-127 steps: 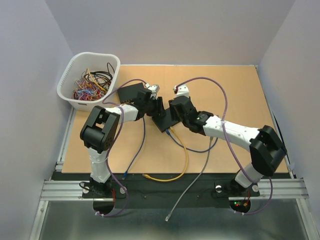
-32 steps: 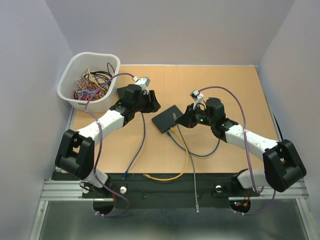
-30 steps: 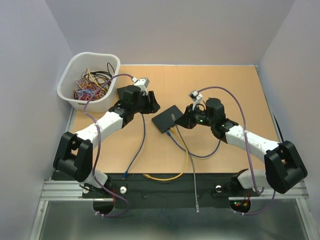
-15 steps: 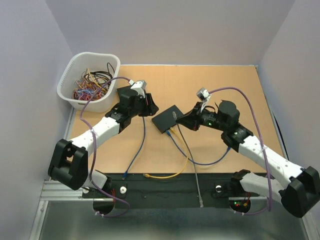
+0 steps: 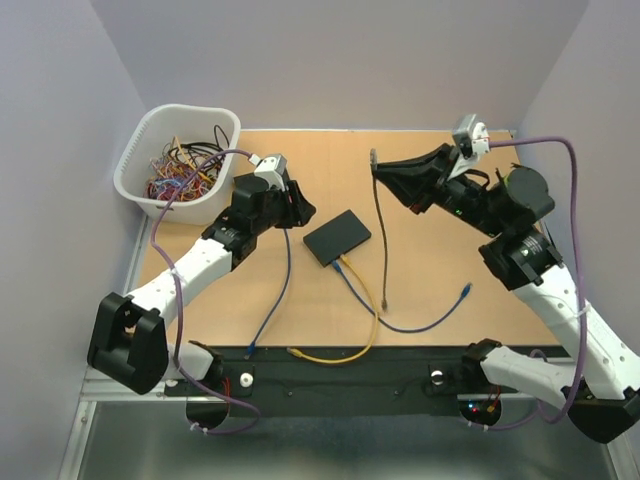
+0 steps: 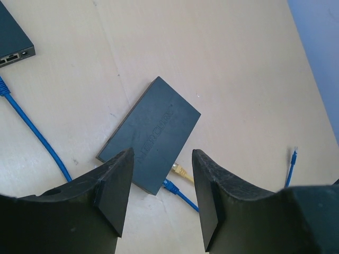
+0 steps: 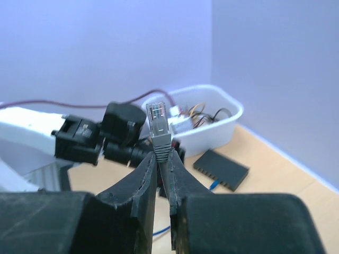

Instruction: Insert the plug into the switch port

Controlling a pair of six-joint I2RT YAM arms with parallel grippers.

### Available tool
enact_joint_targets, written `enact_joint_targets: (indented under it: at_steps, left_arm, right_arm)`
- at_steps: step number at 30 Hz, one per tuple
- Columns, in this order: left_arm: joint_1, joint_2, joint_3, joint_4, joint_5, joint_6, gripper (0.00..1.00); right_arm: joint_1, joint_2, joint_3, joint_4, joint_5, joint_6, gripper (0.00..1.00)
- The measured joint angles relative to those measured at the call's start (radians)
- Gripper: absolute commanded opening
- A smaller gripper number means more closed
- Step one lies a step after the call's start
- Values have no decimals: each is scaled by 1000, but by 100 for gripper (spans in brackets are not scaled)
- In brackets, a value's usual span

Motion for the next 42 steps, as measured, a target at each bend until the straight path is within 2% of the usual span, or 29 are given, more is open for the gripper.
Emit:
enact_joint_targets:
  at_steps: [4, 11, 18, 24, 27, 33, 36, 42]
  left_arm:
    - [0, -19, 0, -3, -10, 0, 58]
    - [0, -36, 0, -7, -22, 0, 58]
    - [0, -37, 0, -7, -23, 1, 58]
    - [0, -36, 0, -9, -23, 1, 58]
    - [0, -36, 0, -11, -22, 0, 58]
    - [0, -35, 0, -10, -22, 1, 58]
    - [0, -24, 0, -7, -22, 1, 58]
    - [0, 50, 4, 11, -15, -2, 60]
  right_arm:
    - [0, 4, 136, -57, 55, -77, 0]
    - [0, -40, 240, -257, 148, -135, 0]
    - [0, -65, 319, -551, 324, -79, 0]
    - [0, 32, 494, -852, 492, 24, 1]
    - [0, 50, 417, -895, 552, 63, 0]
    - [0, 92, 51, -938, 607, 149, 0]
    - [2, 101, -76, -938, 606, 161, 1]
    - [5, 97, -198, -833, 595, 174, 0]
